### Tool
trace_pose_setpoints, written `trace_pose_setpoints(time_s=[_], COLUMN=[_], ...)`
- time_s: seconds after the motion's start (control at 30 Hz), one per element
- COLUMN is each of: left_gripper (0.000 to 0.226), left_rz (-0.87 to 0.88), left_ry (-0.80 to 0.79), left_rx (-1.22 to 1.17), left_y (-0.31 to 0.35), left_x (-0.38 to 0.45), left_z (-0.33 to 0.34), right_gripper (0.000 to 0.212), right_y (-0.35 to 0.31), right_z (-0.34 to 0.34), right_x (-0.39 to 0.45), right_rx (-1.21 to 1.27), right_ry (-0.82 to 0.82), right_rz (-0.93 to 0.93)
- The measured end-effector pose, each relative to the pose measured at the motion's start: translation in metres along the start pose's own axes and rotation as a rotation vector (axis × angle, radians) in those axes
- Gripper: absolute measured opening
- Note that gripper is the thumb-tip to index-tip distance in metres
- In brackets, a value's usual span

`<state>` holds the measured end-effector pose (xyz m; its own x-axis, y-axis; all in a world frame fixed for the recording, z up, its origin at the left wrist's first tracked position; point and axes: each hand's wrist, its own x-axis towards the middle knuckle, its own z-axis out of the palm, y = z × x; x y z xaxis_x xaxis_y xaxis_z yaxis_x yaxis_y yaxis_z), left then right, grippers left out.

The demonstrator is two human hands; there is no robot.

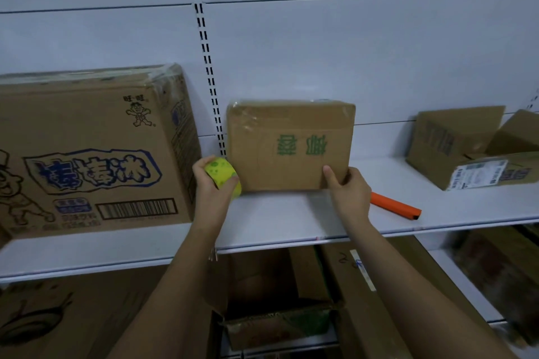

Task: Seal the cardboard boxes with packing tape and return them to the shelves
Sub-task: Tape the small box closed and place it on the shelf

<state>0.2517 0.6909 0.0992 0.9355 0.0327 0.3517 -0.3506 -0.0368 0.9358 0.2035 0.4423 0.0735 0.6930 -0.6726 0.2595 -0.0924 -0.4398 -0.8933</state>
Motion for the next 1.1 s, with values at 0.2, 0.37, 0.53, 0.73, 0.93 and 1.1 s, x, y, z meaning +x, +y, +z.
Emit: trace_pose_setpoints(time_s=[0.2, 0.37, 0.53, 0.73, 0.93, 1.1], left_gripper=[0.045, 0.051, 0.054, 0.051, 0.048, 0.049], left_rz=[0.105, 0.141, 0.128, 0.17, 0.24, 0.23], left_ry=[-0.024, -0.036, -0.048, -0.021, -0.016, 0.072], left_rx=[-0.217, -0.295, -0.289, -0.086, 0.315, 0.253], left_y=[0.064, 0.086, 0.088, 0.088, 0.096, 0.103], left_x=[0.01, 0.006, -0.002, 0.004, 0.032, 0.023], left_z=[-0.007, -0.003, -0.003, -0.012, -0.012, -0.004], right_gripper=[0.047, 0.072, 0.098, 0.105, 0.068, 0.036], right_y=[-0.03, -0.049, -0.048, -0.041, -0.054, -0.069], right_z=[-0.026, -0.046, -0.055, -0.054, -0.054, -0.04], right_x=[-0.01, -0.006, -0.005, -0.013, -0.01, -0.02], right_rx=[0.457, 0.394, 0.298, 0.196, 0.067, -0.036], right_ry=[0.054, -0.025, -0.117, -0.114, -0.253, -0.112], right_rz=[-0.066, -0.293, -0.366, -0.433, -0.468, -0.524])
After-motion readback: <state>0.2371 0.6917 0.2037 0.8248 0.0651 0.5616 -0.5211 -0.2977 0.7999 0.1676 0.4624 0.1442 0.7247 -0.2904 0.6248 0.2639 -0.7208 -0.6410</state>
